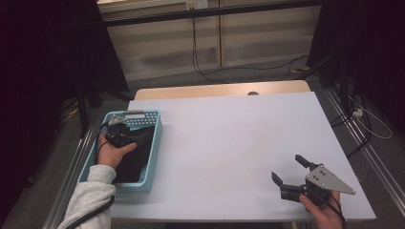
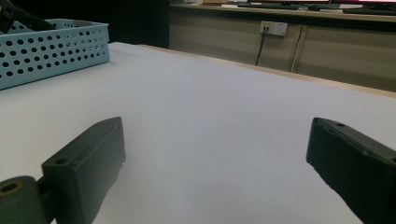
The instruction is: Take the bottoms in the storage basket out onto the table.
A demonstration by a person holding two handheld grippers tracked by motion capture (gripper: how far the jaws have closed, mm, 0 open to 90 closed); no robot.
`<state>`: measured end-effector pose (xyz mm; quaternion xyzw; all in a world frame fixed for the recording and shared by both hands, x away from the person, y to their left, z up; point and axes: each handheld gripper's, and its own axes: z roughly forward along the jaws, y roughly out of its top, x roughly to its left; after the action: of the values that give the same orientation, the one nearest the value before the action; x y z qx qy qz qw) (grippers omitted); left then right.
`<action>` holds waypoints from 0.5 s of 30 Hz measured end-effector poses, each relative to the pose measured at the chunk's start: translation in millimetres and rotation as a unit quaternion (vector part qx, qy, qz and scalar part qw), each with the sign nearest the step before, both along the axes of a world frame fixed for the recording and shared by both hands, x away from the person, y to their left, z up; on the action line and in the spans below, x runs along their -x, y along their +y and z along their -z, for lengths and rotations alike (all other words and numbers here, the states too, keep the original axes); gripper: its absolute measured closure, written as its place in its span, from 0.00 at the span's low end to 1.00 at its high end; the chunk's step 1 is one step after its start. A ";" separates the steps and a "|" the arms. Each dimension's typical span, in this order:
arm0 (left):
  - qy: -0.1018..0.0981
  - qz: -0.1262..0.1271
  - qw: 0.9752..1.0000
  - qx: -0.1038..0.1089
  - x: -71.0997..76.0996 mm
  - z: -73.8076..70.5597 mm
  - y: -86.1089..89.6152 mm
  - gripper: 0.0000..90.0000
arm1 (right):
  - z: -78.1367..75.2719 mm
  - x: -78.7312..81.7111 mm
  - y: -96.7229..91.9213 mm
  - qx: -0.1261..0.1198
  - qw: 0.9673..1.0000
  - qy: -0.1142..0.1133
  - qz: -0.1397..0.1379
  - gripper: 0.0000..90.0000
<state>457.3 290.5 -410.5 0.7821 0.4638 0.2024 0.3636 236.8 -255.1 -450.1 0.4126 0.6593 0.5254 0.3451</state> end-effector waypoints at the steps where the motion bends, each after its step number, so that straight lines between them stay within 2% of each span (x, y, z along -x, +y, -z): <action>1: 0.003 -0.001 1.000 -0.003 1.0 0.0 2.4 0.13 | 0.0 -0.1 0.5 0.000 1.000 0.001 -0.001 0.04; 3: 0.012 -0.004 1.000 -0.008 4.5 0.8 9.0 0.10 | 0.0 -0.1 1.4 0.002 1.000 0.001 -0.002 0.04; 6: 0.012 -0.008 1.000 -0.007 8.7 2.1 15.7 0.10 | -0.3 -0.4 1.8 0.002 1.000 0.000 -0.003 0.04; 7: 0.019 -0.011 1.000 -0.009 9.9 2.8 17.2 0.09 | -0.2 -0.5 1.8 0.001 1.000 0.000 -0.003 0.04; 9: 0.020 -0.013 1.000 -0.018 11.2 5.5 20.3 0.09 | -0.2 -0.7 2.0 0.002 1.000 0.000 -0.003 0.04; 12: 0.045 -0.029 0.999 -0.010 12.9 13.2 25.7 0.07 | -0.8 -0.6 2.5 0.001 1.000 -0.001 -0.005 0.04; 15: 0.071 -0.030 0.997 -0.012 13.8 23.2 28.2 0.05 | -0.9 -0.7 2.6 0.001 1.000 -0.002 -0.006 0.04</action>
<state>443.5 318.7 -433.8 0.7844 0.5095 0.1624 0.3142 237.4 -252.6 -449.2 0.4072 0.6619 0.5275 0.3434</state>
